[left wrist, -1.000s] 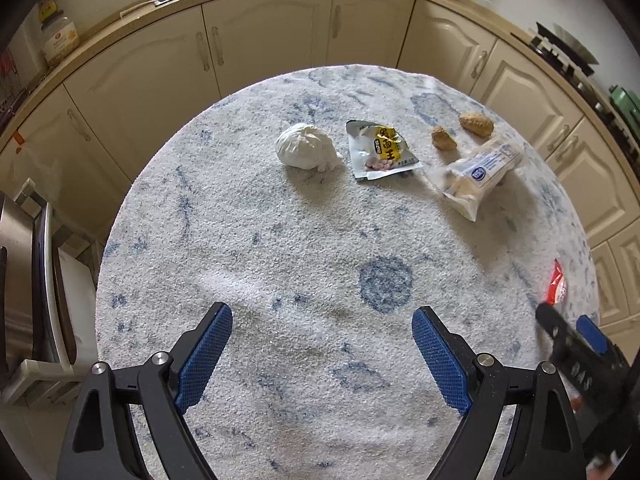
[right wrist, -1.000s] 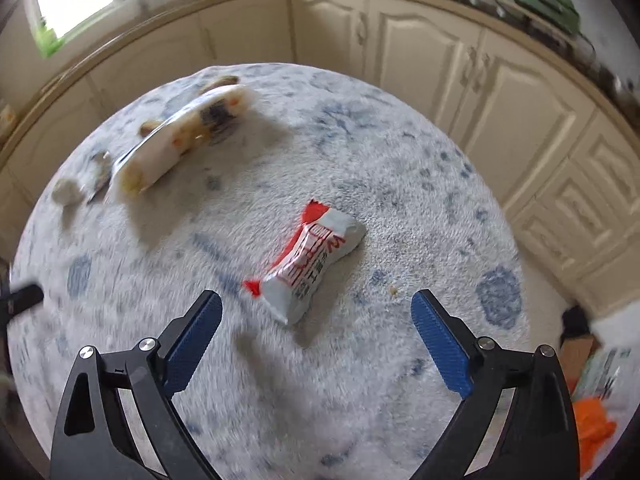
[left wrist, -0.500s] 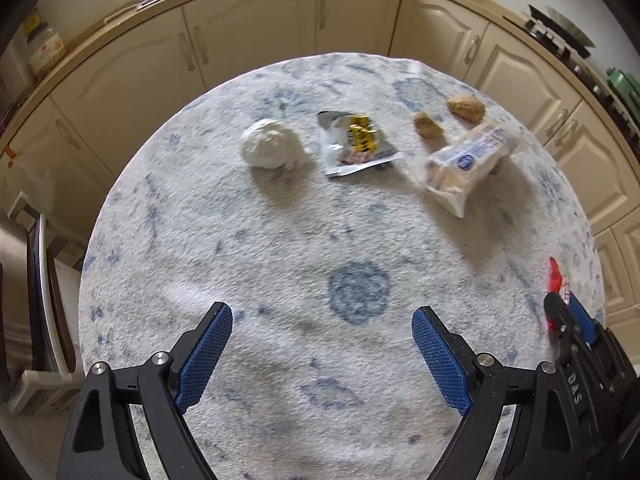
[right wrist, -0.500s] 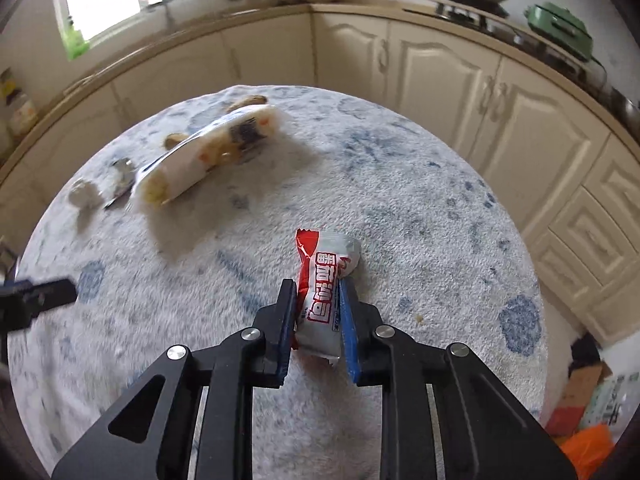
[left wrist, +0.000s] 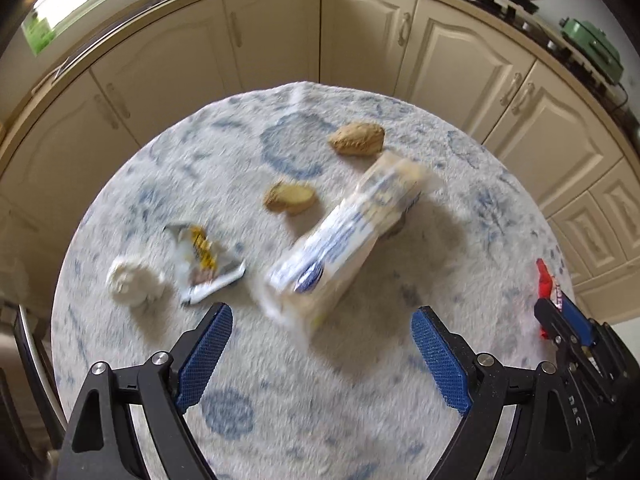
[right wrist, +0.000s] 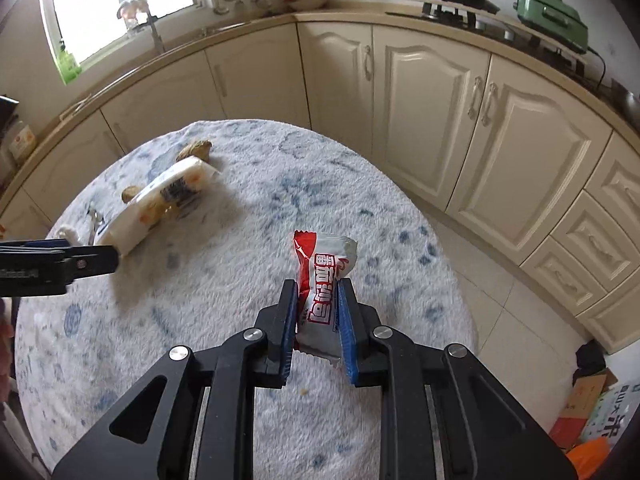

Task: Collect trash
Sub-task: 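Grasp the red-white snack wrapper with the right gripper while the left grasps the bread bag, then carry both items to the blue bucket and open both grippers over it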

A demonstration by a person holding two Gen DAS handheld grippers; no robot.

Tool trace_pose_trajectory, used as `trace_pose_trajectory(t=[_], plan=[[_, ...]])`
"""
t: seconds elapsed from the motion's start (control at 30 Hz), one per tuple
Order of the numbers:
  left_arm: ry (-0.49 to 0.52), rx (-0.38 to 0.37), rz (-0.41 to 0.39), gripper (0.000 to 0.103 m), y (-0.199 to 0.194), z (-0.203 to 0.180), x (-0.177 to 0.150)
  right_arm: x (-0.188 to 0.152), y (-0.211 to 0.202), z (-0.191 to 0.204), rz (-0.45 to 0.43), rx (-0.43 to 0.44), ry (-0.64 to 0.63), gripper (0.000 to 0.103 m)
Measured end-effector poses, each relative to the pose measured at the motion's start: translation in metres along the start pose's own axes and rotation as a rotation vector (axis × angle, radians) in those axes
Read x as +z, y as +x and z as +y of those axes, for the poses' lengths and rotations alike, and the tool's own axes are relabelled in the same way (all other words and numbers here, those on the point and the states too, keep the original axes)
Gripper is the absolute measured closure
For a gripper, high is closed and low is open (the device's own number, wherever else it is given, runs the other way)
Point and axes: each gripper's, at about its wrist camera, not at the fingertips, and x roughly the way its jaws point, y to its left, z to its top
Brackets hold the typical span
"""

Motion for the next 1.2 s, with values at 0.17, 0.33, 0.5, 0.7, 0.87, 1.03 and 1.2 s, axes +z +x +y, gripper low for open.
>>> trace_pose_trajectory(t=[0.17,0.33,0.5,0.7,0.87,1.03,1.2], plan=[[0.027,0.0,0.046,0.017,0.038,-0.013,0.026,0.011,0.014,0.001,0.0,0.009,-0.014,0.083],[0.035,-0.026,0.041,0.062,0.053,-0.015,0.027,0.01,0.027,0.001,0.018,0.017,-0.018,0.083],[-0.001,-0.104,0.066,0.072,0.047,-0.011,0.014,0.006,0.025,0.002,0.014,0.008,-0.021,0.083],[-0.026,-0.16,0.057,0.072,0.022,-0.012,-0.013,-0.004,-0.001,-0.002,-0.008,0.01,-0.01,0.083],[-0.008,-0.142,0.009,0.073,-0.006,-0.026,-0.037,-0.019,-0.031,-0.007,-0.037,0.004,0.012,0.083],[0.038,-0.125,-0.049,0.073,-0.039,-0.052,-0.068,-0.041,-0.057,-0.018,-0.044,-0.004,0.042,0.083],[0.097,-0.143,-0.076,0.073,-0.066,-0.086,-0.098,-0.064,-0.086,-0.041,-0.054,-0.034,0.091,0.083]])
